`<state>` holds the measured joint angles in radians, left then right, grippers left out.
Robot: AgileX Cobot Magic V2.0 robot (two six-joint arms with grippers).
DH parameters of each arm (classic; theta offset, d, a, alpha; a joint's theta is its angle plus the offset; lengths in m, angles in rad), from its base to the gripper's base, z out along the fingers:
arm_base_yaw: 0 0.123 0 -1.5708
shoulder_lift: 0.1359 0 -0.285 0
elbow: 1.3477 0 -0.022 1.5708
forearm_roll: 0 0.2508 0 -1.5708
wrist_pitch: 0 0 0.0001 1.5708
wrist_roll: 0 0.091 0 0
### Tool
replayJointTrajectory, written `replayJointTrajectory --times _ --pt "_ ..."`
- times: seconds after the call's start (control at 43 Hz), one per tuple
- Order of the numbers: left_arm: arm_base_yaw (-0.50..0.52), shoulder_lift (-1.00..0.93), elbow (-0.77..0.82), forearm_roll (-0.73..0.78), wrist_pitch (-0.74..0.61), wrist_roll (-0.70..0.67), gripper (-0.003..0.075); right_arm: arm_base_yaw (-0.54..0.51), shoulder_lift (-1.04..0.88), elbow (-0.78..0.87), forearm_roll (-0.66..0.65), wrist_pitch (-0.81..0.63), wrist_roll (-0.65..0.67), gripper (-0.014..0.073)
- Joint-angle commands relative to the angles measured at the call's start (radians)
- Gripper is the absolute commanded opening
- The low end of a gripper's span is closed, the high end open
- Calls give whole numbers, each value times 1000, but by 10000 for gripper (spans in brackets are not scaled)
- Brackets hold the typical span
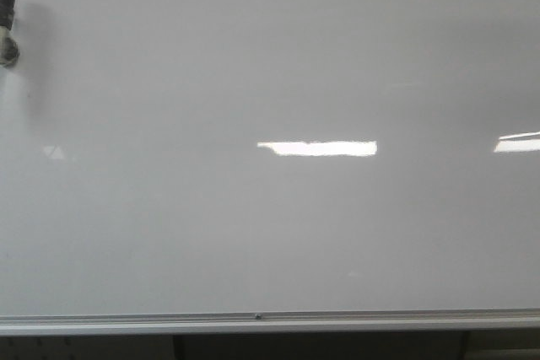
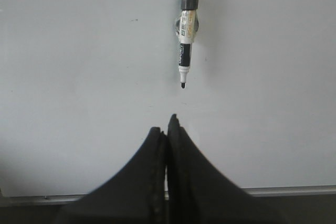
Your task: Write number 2 on whiteboard
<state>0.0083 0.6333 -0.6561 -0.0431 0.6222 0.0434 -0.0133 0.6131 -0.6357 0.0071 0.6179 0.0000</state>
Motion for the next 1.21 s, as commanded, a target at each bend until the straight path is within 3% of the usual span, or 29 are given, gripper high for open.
replayJointTrajectory --times 0.0,0.047,0.14,0.209,0.256,0.628,0.86,1.186 --pt "-1 19 -29 -4 -59 -4 100 -4 6 -30 -2 -51 -15 73" --pt "-1 26 -29 -4 -57 -2 205 -4 6 -30 -2 -47 -16 168" --pt "-1 39 -29 -3 -57 0 454 -4 6 -30 -2 -48 -17 447" --pt "-1 53 -29 -3 -57 0 564 -4 6 -30 -2 -49 -17 565" --pt "-1 63 -29 -3 -57 0 596 -4 6 -30 -2 -50 -17 609" --pt "-152 270 -138 134 -51 -1 599 -4 6 -30 6 -34 -16 626" --pt "-97 456 -239 133 -53 -110 599 -4 6 -30 6 -34 -16 626" --pt "-95 696 -338 129 -135 -113 599 -4 6 -30 6 -34 -16 626"
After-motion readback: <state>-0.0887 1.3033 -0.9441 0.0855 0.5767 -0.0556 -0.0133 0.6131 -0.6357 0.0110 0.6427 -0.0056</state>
